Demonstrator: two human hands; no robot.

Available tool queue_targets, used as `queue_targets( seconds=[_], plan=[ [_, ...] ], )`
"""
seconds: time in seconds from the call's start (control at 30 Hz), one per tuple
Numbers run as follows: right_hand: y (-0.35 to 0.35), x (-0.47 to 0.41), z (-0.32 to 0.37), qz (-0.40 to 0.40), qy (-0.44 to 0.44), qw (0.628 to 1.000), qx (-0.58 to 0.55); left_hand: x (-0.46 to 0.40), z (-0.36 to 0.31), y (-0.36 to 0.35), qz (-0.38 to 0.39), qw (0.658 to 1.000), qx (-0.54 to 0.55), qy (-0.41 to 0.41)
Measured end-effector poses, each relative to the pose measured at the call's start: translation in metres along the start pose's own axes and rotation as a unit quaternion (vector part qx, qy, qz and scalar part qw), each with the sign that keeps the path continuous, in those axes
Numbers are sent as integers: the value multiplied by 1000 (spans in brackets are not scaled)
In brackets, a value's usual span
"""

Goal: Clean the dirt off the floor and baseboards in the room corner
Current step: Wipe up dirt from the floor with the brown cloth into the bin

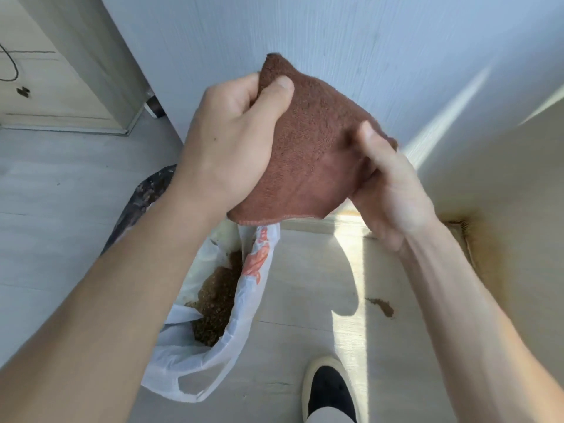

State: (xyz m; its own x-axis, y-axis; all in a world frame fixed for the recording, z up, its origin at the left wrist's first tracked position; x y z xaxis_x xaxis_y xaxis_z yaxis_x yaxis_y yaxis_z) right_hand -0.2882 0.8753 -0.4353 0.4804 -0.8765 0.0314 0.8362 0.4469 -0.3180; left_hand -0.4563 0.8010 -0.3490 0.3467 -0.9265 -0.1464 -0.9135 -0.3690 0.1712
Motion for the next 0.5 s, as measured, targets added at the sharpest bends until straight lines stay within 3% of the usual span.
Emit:
queue_targets(
  seconds=[0.17,0.33,0.5],
  plan=[
    [40,21,-25,-125,21,989,77,4,15,-30,4,998,-69,-9],
    [60,35,-38,-229,75,952,190,13,30,-49,19,991,-125,-32],
    [73,40,-38,-282,140,920,232,14,34,-57,38,981,-177,-64]
  ],
)
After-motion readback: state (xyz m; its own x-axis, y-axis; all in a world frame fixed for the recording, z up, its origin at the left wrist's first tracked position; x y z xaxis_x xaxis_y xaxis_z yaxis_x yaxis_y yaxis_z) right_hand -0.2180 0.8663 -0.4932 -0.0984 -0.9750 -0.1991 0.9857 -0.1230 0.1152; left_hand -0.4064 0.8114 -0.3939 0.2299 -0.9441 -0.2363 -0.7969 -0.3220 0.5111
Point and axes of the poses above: each hand's wrist, its own x-axis away from the middle knuckle, its own y-axis out of the back of the hand, z = x × y, the point moved 1 cm from there along -x, towards the middle knuckle, and after that the axes turned 10 degrees about x, right-handed, at the moved point
